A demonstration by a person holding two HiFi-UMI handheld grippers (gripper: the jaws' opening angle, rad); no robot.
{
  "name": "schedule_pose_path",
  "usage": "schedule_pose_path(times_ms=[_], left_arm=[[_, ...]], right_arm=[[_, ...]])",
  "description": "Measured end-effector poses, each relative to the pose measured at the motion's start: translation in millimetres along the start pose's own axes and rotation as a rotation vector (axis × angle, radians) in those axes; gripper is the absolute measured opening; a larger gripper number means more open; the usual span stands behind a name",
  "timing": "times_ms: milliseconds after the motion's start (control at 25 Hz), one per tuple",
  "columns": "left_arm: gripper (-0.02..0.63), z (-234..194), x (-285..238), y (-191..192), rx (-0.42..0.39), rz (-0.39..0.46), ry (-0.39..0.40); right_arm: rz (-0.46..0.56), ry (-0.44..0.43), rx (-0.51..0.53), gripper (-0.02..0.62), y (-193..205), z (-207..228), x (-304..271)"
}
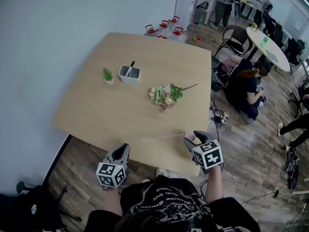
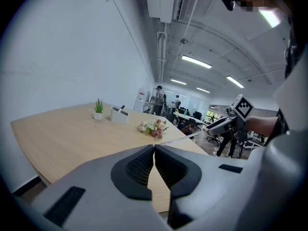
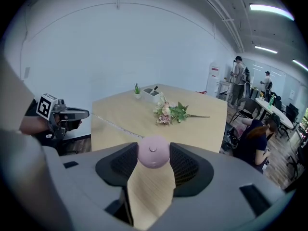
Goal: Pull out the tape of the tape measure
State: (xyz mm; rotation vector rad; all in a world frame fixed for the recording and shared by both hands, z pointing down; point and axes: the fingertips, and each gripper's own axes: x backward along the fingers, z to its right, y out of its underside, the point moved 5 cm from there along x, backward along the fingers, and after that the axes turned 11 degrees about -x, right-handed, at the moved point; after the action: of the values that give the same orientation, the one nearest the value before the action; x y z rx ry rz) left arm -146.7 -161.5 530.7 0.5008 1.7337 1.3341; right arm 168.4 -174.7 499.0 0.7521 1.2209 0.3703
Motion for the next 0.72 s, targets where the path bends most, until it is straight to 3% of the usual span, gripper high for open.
schedule_pose_path(times_ms=[200,360,440,560,720], left_arm=[[0.014,-5.5,-7.1,2.1,-0.008,-0.018,-0.04],[0.014,-22.0,-18.0,4.3,-0.007,-0.063,-0.126],[0.014,-32.7,-25.2,8.2,0.011,-0.111,-0.167],[0.014,-42.9,-37.4,16.0,-0.044,-0.234,-0.224],[0.014,-53.6,-51.8,23.6,-0.071,-0.327,-0.24]], right_arm=[[-0.001,-0.004,-0.013,0.225,0.5,-0.6,-1.9],[-0.012,-0.026,-0.012,0.225,0.7,-7.3,-12.4],[-0.023,-0.046,-0.022,0.225,2.9,-12.7,-21.2],[-0.041,-0.061,-0.039,0.226,7.1,-19.6,-34.5],[-0.077,-0.061,-0.057,0.227,16.9,-26.3,-50.1]])
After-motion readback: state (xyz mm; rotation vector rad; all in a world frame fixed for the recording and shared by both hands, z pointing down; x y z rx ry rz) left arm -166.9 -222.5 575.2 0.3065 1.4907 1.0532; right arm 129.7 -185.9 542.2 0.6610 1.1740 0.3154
